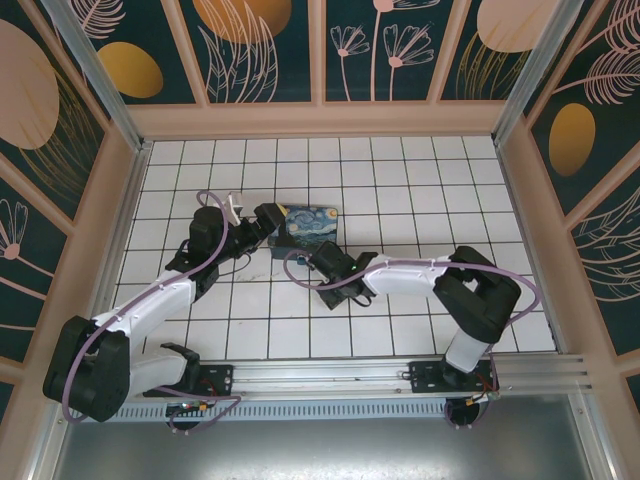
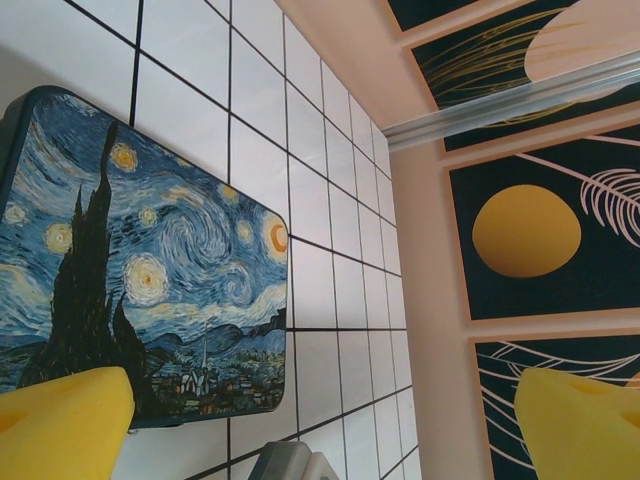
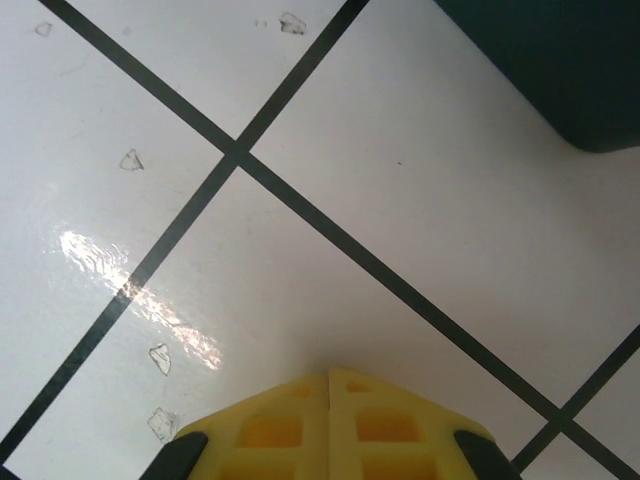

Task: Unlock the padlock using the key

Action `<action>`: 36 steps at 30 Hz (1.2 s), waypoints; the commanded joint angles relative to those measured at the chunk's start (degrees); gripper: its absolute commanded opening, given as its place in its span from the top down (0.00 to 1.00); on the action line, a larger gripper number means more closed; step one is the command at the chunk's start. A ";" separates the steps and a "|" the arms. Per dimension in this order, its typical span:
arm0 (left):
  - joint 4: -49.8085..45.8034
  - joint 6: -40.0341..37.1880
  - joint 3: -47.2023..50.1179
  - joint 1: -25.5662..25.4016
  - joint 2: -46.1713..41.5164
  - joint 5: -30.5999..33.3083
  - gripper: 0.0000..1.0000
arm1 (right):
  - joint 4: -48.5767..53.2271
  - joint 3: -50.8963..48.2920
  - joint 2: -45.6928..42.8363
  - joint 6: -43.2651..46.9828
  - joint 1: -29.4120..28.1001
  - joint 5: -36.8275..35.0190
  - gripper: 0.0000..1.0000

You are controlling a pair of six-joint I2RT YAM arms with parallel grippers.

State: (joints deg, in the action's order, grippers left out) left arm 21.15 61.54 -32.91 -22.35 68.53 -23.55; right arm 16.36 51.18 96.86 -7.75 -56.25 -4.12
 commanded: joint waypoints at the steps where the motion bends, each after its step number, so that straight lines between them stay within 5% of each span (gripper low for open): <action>1: -0.37 -1.44 -0.22 -0.15 -0.55 0.09 0.02 | -3.65 -3.47 -1.61 -3.81 0.97 2.30 1.00; 13: 0.75 -0.55 1.47 -0.15 -0.77 -0.83 0.02 | -14.93 -11.58 -20.23 -20.69 2.99 2.44 1.00; 22: 13.64 13.50 5.11 -0.15 -0.76 -6.07 0.04 | -29.26 -15.40 -30.59 -35.27 2.94 -3.35 1.00; 29: 23.22 26.05 7.06 -0.15 -1.74 -6.04 0.15 | -43.27 -18.29 -31.94 -49.07 2.21 -12.15 1.00; 36: 30.07 29.13 7.03 -0.20 0.14 -7.20 0.28 | -47.05 -14.81 -28.08 -57.76 0.80 -19.26 1.00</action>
State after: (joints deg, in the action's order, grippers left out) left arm 43.99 87.37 -26.33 -22.35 67.99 -29.17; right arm -25.43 34.26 67.37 -59.20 -54.76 -18.09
